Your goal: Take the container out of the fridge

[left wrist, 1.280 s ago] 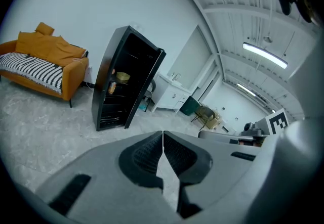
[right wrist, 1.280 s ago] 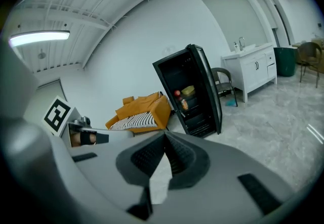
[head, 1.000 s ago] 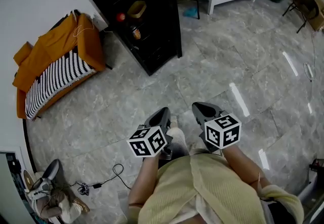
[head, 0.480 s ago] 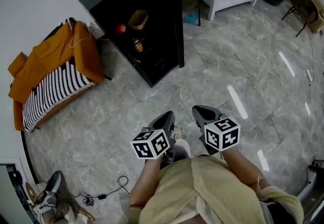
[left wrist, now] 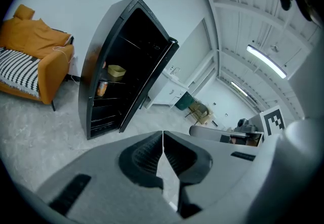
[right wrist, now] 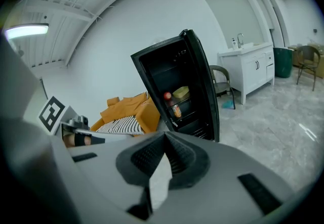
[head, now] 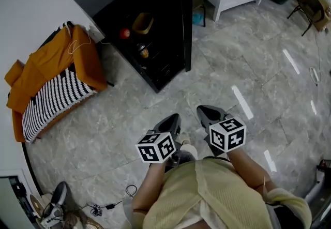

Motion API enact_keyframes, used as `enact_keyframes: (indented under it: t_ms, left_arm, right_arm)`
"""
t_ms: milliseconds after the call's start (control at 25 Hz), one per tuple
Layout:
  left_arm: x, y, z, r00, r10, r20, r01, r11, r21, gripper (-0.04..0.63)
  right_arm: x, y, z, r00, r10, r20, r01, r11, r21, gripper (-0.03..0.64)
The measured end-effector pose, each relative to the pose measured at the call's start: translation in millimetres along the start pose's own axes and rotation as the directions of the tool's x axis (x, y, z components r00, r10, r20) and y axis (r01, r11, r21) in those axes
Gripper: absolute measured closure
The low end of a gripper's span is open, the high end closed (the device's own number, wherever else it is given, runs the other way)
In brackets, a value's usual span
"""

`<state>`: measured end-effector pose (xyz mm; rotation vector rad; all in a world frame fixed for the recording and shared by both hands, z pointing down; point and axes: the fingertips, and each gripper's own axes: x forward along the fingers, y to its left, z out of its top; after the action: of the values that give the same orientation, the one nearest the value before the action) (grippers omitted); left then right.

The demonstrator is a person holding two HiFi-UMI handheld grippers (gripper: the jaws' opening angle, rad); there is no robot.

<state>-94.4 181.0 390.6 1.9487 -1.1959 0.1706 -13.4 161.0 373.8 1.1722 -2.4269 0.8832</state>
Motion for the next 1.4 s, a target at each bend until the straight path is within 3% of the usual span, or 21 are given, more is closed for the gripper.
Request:
enact_keyframes:
  t_ms: [480,800,1120,1400]
  left_arm:
    - [13,32,16,0.999,0.027,-0.026,-0.024,0.991,0.129,0.569]
    - [25,40,40,0.995,0.094,0.021,-0.096,0.958,0.27,0.569]
    - [54,58,56,0.987,0.16,0.012,-0.158,0.958,0.239,0.569]
    - [94,74,63,0.975,0.218,-0.052,-0.194,0.938,0.287,0.569]
  right_arm:
    - [20,-9,21,0.998,-0.044,0.035,0.043,0.999,0.019,0.589]
    - [50,-22,35,1.0,-0.007,0.027,0.006,1.0,0.023,0.589]
    - [80,-39,57,0.998,0.057,-0.027,-0.058,0.998,-0.034,0.589]
    - [100,-69,71,0.995,0.082,-0.05,-0.084,0.995,-0.049,0.589]
